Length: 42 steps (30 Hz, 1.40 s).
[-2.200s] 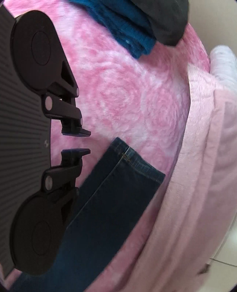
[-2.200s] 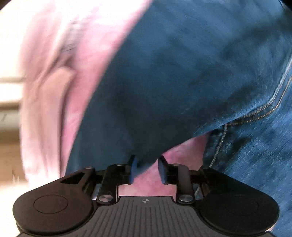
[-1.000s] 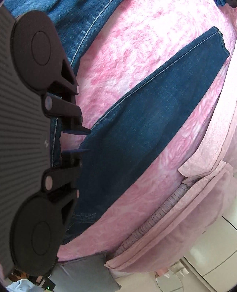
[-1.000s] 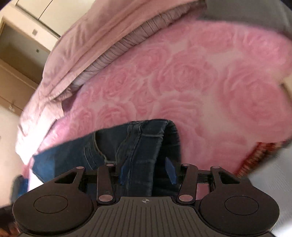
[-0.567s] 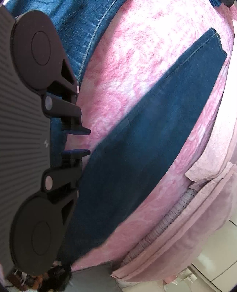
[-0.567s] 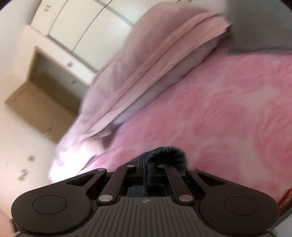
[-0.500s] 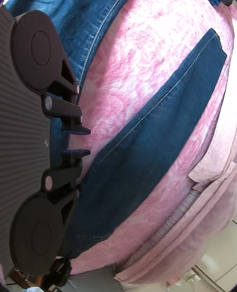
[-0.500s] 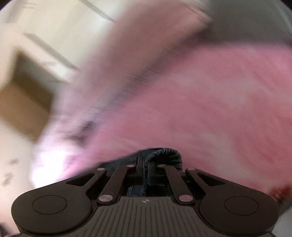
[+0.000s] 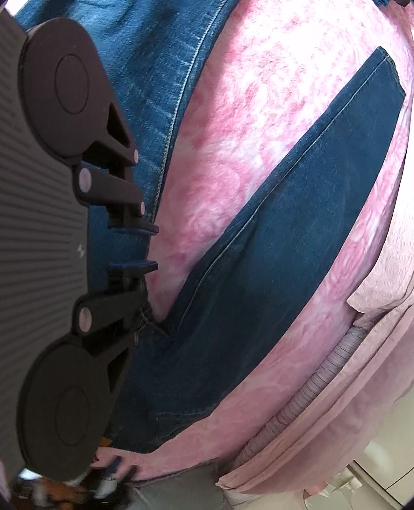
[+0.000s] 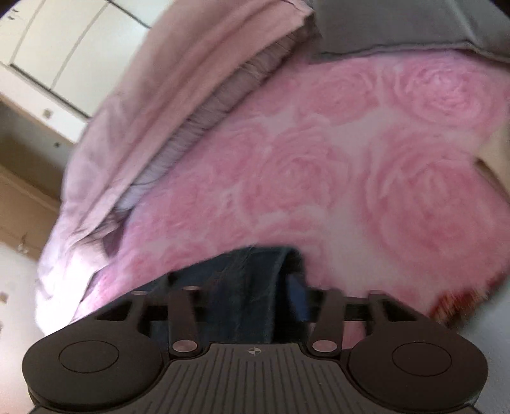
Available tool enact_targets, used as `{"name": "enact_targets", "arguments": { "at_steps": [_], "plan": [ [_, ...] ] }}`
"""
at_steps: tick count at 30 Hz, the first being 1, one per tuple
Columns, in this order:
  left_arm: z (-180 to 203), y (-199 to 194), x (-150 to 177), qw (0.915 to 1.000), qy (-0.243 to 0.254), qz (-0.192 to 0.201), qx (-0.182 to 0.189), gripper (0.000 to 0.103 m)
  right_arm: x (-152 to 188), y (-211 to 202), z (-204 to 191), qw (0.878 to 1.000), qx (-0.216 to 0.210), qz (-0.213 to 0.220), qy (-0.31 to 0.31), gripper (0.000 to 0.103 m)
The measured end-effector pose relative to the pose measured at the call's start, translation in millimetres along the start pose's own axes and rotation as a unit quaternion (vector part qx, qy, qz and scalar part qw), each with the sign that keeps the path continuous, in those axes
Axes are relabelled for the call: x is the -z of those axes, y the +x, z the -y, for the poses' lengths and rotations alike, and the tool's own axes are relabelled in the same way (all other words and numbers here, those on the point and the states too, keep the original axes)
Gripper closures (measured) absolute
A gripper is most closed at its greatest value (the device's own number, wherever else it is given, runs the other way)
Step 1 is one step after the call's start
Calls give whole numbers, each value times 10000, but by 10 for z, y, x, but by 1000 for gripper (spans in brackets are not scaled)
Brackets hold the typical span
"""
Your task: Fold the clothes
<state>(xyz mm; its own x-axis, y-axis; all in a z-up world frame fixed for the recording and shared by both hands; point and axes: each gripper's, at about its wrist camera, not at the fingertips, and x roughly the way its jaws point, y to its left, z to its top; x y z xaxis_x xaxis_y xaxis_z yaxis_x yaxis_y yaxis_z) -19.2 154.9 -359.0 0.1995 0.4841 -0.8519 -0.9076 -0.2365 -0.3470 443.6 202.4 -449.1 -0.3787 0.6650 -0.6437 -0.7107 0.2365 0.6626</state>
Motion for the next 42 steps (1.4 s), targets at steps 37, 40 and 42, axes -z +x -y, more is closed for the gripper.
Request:
{"name": "enact_targets", "arguments": {
  "at_steps": [37,40,42],
  "plan": [
    [-140,1,243,9993,-79,-371,-11,92,960,-419,-256,9840,1199,-1130,-683,62],
    [-186,-43,261,9993,-87,-363,-30,92,1108,-685,-133,9851,1003,-1346,-379,62],
    [-199,-74,295,9993,-25,-370,-51,92,1280,-789,-91,9817,1095,-1497,-433,62]
  ]
}}
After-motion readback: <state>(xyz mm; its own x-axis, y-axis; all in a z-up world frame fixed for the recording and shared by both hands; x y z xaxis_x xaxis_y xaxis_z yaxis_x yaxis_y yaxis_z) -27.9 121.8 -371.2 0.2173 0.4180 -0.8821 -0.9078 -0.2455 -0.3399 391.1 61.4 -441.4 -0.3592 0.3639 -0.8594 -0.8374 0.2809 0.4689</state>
